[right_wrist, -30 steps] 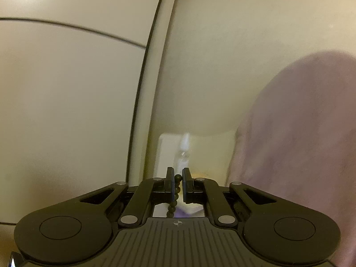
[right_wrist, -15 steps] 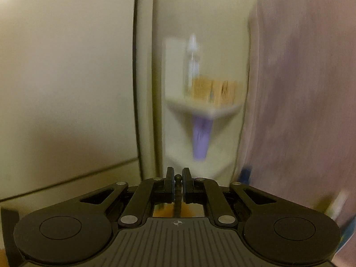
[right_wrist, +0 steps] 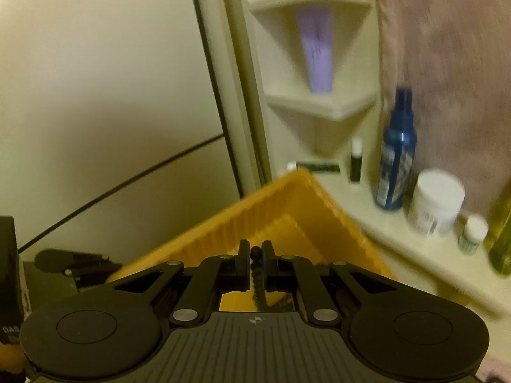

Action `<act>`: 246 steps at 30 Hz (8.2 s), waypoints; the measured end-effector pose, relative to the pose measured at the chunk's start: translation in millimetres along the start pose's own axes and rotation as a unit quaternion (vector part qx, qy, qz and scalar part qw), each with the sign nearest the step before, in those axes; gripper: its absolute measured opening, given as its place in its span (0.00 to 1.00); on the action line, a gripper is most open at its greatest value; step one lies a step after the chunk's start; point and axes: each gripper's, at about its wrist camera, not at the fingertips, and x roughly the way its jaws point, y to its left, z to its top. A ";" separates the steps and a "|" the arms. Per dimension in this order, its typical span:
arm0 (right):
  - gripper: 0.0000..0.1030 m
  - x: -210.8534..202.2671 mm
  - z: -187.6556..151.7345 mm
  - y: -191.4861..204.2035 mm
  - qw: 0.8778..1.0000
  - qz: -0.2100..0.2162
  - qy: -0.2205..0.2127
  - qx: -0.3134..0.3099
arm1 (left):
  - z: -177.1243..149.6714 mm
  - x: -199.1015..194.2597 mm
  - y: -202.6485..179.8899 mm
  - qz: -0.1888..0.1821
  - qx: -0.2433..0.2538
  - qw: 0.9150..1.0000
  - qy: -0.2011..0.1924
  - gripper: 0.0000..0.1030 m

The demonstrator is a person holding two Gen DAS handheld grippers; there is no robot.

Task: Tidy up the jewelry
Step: 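Lift the dark bead necklace with the right gripper and lower it into the tray, then return the right gripper to the wooden bead strand and pinch it, then lift the wooden bead strand with the right gripper and drop it into the tray, then move the right gripper to the red bead keychain and pinch its ring, then carry the red bead keychain over the orange tray and open the right gripper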

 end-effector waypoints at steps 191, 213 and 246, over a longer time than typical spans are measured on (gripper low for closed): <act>0.56 -70.7 -110.8 -47.2 0.979 -0.068 -0.067 0.180 | 2.9 0.1 -5.4 0.006 0.006 1.000 0.002 0.05; 0.56 -169.3 -233.1 -99.6 0.898 -0.383 -0.041 0.215 | 3.7 -3.0 -12.1 0.013 0.023 1.000 0.003 0.05; 0.04 -120.6 -220.8 -71.0 0.932 -0.307 -0.021 0.190 | 4.6 -1.1 -13.5 0.019 0.030 0.999 0.008 0.05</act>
